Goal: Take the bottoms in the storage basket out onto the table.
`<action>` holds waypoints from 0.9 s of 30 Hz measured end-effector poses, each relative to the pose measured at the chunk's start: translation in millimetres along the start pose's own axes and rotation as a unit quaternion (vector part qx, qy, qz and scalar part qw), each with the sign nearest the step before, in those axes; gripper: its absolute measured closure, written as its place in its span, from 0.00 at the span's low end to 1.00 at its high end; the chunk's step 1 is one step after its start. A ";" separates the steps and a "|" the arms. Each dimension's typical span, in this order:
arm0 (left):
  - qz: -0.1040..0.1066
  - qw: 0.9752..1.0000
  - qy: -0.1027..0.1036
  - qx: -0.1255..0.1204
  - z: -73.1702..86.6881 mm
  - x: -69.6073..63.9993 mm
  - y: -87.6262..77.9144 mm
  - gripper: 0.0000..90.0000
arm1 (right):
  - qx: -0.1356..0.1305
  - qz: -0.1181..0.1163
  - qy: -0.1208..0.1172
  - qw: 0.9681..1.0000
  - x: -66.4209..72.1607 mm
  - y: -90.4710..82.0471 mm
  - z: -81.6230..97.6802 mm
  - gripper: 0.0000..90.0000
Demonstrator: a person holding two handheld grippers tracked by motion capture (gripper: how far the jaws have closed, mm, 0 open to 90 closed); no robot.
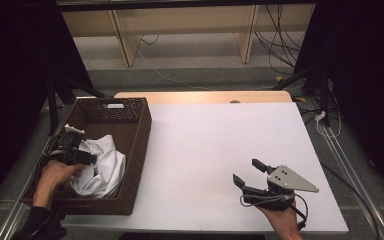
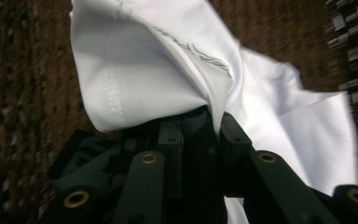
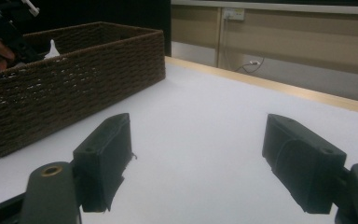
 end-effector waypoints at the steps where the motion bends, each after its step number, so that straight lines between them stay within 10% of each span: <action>1: 0.006 1.000 -0.002 -0.008 -1.1 -0.7 -1.5 0.83 | 0.000 0.000 0.000 1.000 0.0 0.0 0.0 0.28; 27: 0.059 0.988 -0.010 -0.146 -25.0 -22.8 -36.9 0.83 | 0.000 0.000 0.001 1.000 -0.3 -0.4 -0.2 0.28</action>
Point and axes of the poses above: each handheld gripper's, and its own axes: y roughly forward along the jaws, z roughly out of its underside, x roughly to its left, the point moved 4 cm from there along y, roughly forward along the jaws, and after that the axes turned 11 degrees about y, right-handed, at the moved point
